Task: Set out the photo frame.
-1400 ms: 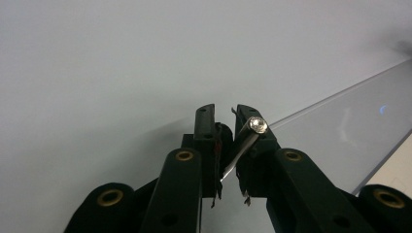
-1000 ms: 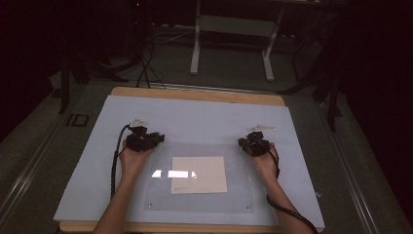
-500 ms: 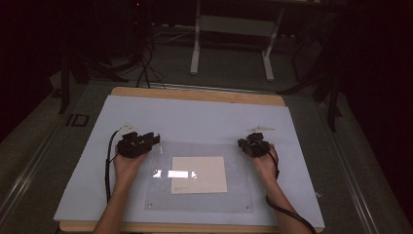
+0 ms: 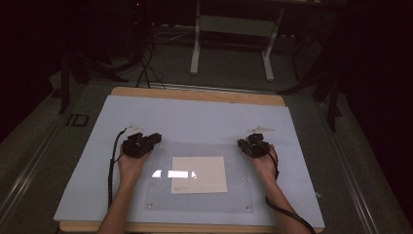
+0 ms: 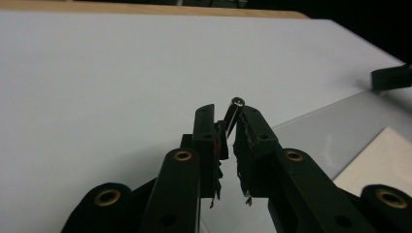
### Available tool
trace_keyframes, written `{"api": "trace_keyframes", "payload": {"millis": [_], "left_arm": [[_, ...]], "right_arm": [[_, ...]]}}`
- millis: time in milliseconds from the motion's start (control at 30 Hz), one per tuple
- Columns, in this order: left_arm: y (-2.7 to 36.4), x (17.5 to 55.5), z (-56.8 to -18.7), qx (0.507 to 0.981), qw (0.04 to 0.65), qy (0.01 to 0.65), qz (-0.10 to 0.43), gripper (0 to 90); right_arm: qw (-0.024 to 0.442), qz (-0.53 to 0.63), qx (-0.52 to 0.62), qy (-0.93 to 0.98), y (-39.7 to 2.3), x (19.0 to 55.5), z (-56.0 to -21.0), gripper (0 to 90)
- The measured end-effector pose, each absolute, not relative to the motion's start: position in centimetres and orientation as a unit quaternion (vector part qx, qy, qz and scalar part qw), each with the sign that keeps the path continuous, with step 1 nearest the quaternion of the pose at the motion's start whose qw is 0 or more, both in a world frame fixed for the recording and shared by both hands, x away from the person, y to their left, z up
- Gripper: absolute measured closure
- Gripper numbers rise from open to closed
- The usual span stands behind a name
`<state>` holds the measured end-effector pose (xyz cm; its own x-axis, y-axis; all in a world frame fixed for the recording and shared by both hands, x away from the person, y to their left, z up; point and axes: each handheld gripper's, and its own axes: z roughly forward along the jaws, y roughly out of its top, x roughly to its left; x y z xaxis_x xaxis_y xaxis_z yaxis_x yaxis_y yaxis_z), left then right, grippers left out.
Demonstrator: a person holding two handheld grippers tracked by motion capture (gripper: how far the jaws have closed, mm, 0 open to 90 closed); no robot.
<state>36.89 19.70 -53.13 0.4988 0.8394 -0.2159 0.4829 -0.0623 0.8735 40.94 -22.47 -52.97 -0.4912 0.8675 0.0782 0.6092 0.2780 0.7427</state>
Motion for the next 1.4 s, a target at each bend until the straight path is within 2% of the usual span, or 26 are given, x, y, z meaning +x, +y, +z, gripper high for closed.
{"api": "trace_keyframes", "payload": {"millis": [67, 167, 267, 400, 600, 667, 733, 833, 1300, 1400], "left_arm": [[19.7, 37.0, -53.2, 0.702, 0.507, 0.466, 0.18, 74.0], [19.6, 37.3, -53.3, 0.708, 0.509, 0.455, 0.178, 80.6], [19.4, 37.2, -53.1, 0.719, 0.496, 0.447, 0.193, 82.5], [19.5, 37.2, -53.1, 0.72, 0.496, 0.446, 0.19, 82.7], [19.5, 37.3, -53.1, 0.719, 0.498, 0.447, 0.187, 82.6], [19.5, 37.3, -53.1, 0.719, 0.497, 0.448, 0.188, 82.6], [19.5, 37.3, -53.1, 0.718, 0.498, 0.449, 0.185, 82.6], [19.6, 37.3, -53.1, 0.719, 0.498, 0.45, 0.184, 82.6], [19.9, 38.2, -52.6, 0.729, 0.487, 0.457, 0.148, 82.2], [20.3, 38.7, -52.6, 0.724, 0.493, 0.465, 0.125, 81.8]], "right_arm": [[0.175, 0.37, 0.473, 0.78, -22.5, 40.9, -53.0, 83.9], [0.174, 0.37, 0.473, 0.78, -22.5, 40.9, -53.0, 83.9], [0.173, 0.37, 0.471, 0.782, -22.5, 41.0, -53.0, 83.6], [0.171, 0.374, 0.459, 0.788, -23.0, 41.1, -53.0, 75.4], [0.185, 0.415, 0.432, 0.779, -24.0, 40.1, -52.5, 72.6], [0.205, 0.433, 0.414, 0.774, -24.5, 39.6, -51.8, 75.1], [0.207, 0.434, 0.407, 0.777, -24.7, 39.6, -51.7, 75.8], [0.211, 0.436, 0.396, 0.78, -24.4, 39.5, -51.8, 84.4], [0.176, 0.442, 0.418, 0.774, -24.6, 40.1, -51.7, 84.9], [0.169, 0.438, 0.425, 0.774, -24.5, 40.4, -51.5, 85.0]]}}
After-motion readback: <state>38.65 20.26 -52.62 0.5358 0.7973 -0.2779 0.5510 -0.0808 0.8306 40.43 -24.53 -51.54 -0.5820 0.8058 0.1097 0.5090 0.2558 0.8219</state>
